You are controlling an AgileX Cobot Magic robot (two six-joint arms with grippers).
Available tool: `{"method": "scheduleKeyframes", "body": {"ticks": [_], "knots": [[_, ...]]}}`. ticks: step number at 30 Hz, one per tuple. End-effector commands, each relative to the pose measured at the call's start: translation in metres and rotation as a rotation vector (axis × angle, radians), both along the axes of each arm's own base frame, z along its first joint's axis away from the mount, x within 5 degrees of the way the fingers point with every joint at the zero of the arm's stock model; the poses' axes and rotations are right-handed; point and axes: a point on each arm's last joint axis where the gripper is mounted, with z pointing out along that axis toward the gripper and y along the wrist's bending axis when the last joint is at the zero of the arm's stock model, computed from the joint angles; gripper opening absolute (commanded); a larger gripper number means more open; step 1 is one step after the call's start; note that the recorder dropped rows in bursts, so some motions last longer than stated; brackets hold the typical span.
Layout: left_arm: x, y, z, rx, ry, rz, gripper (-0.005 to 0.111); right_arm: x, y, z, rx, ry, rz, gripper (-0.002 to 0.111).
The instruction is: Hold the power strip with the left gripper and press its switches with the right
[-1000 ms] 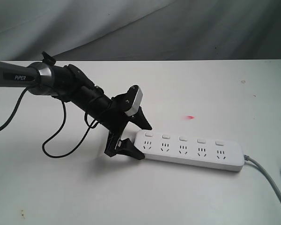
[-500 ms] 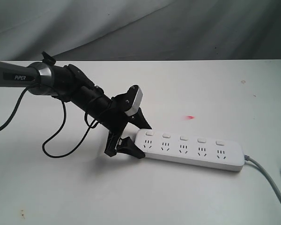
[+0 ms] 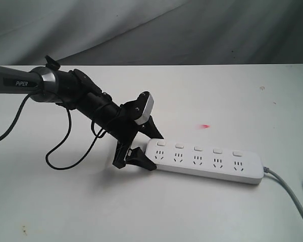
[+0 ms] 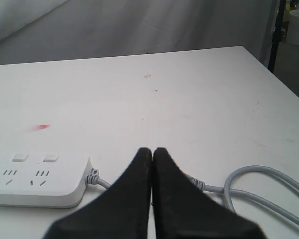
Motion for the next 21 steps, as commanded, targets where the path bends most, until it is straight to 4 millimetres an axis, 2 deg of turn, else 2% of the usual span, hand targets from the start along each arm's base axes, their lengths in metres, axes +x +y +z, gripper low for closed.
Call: {"method": "scheduleKeyframes", "body": {"ticks": [1,10,14,21], "knots": [[0.0001,-0.0023,0.0013,-0.007,-0.006,-0.005,0.032,0.0,-0.0008,0.0,-0.021,-0.012,-0.007,0.0],[0.0001,-0.0023,0.0013,-0.007,-0.006,-0.005,0.032,0.0,-0.0008,0.0,-0.021,-0.012,-0.007,0.0],[0.0001,-0.0023,0.0013,-0.007,-0.006,-0.005,0.032,-0.0003,-0.0043,0.0008,-0.156,-0.003,-0.011,0.0],[0.0001,-0.0023,0.0013,-0.007,-0.006,-0.005,0.032,0.0009,-0.0044,0.0062,-0.176,-0.062,-0.011,0.0]]}}
